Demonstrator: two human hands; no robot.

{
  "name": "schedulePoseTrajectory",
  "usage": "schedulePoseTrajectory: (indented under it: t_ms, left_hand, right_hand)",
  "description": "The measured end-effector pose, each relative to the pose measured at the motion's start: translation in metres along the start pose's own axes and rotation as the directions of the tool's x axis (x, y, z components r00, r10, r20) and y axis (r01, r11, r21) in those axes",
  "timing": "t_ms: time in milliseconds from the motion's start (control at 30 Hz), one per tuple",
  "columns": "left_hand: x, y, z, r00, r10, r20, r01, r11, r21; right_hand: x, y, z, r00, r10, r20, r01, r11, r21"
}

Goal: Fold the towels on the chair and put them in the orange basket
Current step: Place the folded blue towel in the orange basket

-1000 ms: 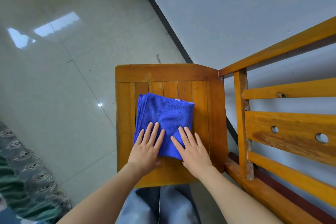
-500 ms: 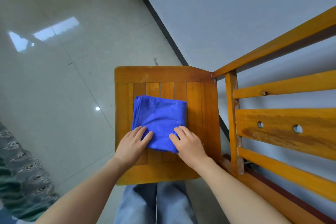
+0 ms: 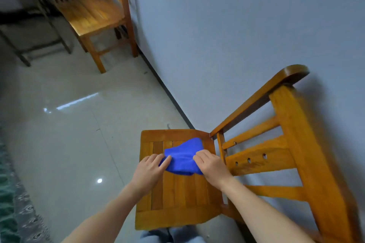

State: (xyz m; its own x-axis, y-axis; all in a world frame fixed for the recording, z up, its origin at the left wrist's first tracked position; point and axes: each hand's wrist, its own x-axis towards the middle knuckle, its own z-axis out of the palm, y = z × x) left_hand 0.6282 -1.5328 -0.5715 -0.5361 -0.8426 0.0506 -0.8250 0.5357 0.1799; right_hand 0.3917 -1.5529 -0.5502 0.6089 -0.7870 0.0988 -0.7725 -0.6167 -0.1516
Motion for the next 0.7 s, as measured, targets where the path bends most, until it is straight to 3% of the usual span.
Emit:
schedulePoseTrajectory:
  t_ms: [200,367,500,700]
  left_hand:
    - [0.035,-0.008,-0.081,0.989,0.093,-0.119,-0.082,0.992,0.096]
    - [0.053,-0.006,-0.154,0.963,0.118,-0.242,-0.068,0.976,0.206]
    - [0.069,0.003,-0.208,0.902,0.133,-0.410,-0.035,0.971,0.237]
    - [0.081,0.007,-0.272,0.822,0.205,-0.531,-0.011,0.939,0.345]
  right_hand:
    - [0.018,-0.002,-0.065,0.985,0.051,-0.166,-0.061,0.997,-0.055]
    - [0.053,0.012,-0.138,0.946,-0.080,-0.313,0.030,0.986,-0.163]
    - [0.070,0.022,-0.190,0.894,-0.160,-0.418,0.070,0.972,-0.223]
    - [0.090,0.029,-0.250,0.794,-0.281,-0.540,0.130,0.945,-0.301]
